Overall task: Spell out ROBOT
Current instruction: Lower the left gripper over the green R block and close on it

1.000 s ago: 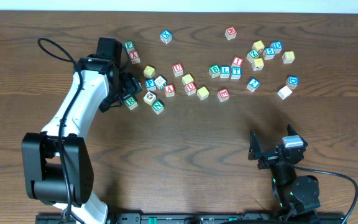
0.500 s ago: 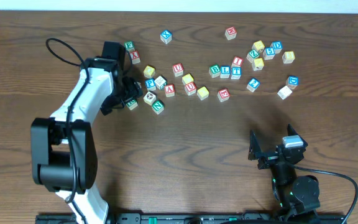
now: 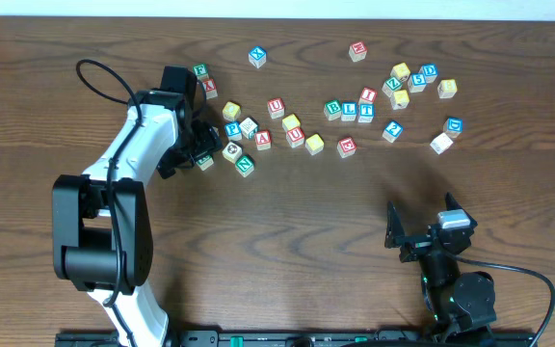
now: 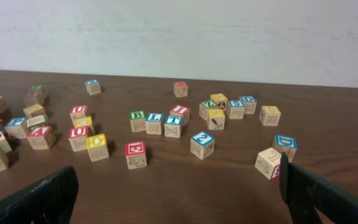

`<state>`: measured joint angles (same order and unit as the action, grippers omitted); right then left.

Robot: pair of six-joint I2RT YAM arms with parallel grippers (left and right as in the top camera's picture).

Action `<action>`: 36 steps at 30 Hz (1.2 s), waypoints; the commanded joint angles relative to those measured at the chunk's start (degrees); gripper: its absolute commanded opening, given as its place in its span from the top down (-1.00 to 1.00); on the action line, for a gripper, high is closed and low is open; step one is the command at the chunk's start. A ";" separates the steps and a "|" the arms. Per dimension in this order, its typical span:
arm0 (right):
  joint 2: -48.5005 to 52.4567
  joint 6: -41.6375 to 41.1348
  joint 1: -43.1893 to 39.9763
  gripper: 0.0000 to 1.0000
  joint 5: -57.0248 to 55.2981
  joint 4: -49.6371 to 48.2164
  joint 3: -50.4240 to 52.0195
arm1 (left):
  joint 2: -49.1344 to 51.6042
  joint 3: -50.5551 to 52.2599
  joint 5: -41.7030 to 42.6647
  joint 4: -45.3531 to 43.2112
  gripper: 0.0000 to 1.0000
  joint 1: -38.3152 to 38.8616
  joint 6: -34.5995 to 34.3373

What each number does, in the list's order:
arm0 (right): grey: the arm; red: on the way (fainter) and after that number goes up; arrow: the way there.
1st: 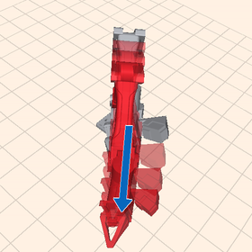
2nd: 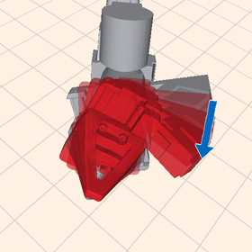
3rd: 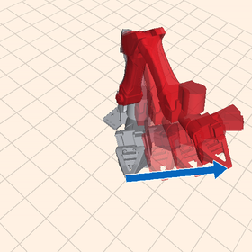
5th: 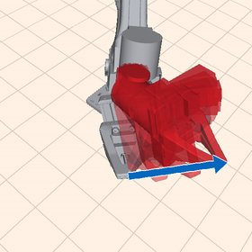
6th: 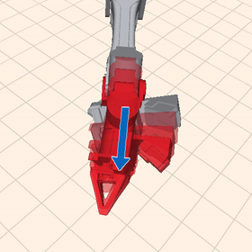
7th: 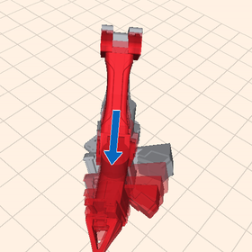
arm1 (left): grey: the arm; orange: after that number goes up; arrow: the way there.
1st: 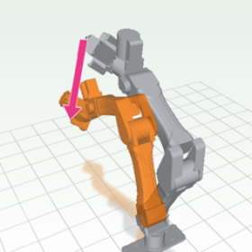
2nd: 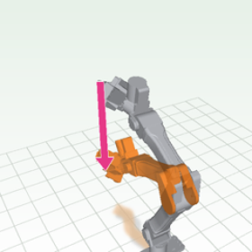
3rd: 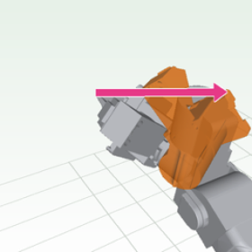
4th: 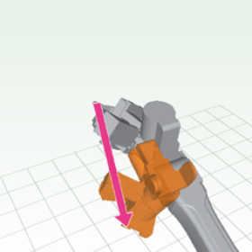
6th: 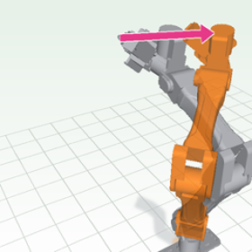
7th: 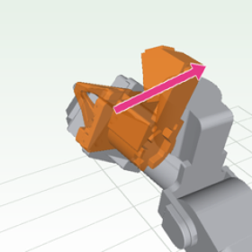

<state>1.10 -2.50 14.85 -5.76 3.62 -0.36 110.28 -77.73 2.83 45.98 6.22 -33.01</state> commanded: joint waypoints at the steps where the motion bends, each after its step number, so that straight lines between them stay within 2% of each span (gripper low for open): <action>1: 0.04 0.44 -0.57 -0.99 0.35 0.24 0.04 | 1.18 -1.14 -0.74 -0.28 -0.79 -0.02 -0.33; 36: 0.04 0.44 -0.57 -0.99 0.35 0.24 0.04 | 5.05 -0.85 -0.74 -1.22 -0.79 -0.02 -0.33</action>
<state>1.10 -2.50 14.85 -5.74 3.62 -0.36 114.02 -77.73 2.83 44.82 6.22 -33.01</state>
